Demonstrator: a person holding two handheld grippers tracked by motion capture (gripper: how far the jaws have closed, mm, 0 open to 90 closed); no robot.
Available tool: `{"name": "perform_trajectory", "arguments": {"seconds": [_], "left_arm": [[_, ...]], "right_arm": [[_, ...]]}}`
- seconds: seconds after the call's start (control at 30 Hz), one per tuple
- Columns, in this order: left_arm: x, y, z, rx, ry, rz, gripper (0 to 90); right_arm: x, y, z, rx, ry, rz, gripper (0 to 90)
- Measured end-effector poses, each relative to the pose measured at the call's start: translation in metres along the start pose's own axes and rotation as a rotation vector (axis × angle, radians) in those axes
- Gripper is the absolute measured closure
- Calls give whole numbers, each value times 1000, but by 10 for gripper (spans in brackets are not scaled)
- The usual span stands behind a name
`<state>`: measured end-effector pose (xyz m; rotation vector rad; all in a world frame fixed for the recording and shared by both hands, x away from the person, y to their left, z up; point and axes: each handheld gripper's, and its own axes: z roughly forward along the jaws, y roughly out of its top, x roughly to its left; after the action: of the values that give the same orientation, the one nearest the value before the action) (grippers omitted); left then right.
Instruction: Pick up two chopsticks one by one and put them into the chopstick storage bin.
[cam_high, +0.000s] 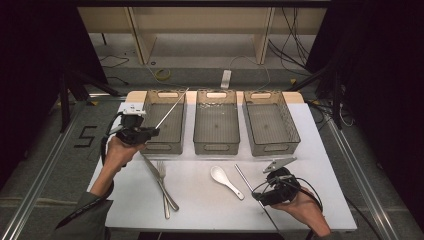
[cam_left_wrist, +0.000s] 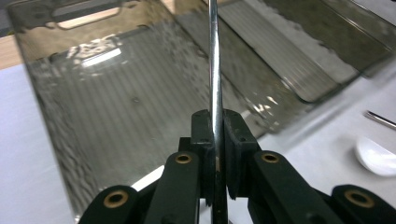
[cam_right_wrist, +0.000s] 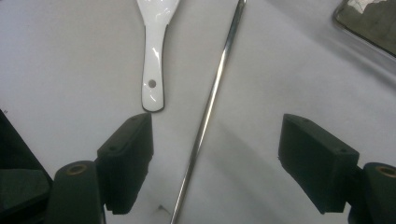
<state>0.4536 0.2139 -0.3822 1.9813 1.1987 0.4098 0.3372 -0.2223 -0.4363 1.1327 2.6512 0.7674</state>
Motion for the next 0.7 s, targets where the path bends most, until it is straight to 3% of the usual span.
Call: {"name": "perform_trajectory", "arguments": {"seconds": [0.5, 0.7], "left_arm": [[34, 8, 23, 39, 76, -71, 836], [33, 6, 30, 51, 96, -80, 836]], "right_arm": [[0, -1, 1, 6, 5, -3, 274], [1, -2, 2, 10, 9, -1, 274]]}}
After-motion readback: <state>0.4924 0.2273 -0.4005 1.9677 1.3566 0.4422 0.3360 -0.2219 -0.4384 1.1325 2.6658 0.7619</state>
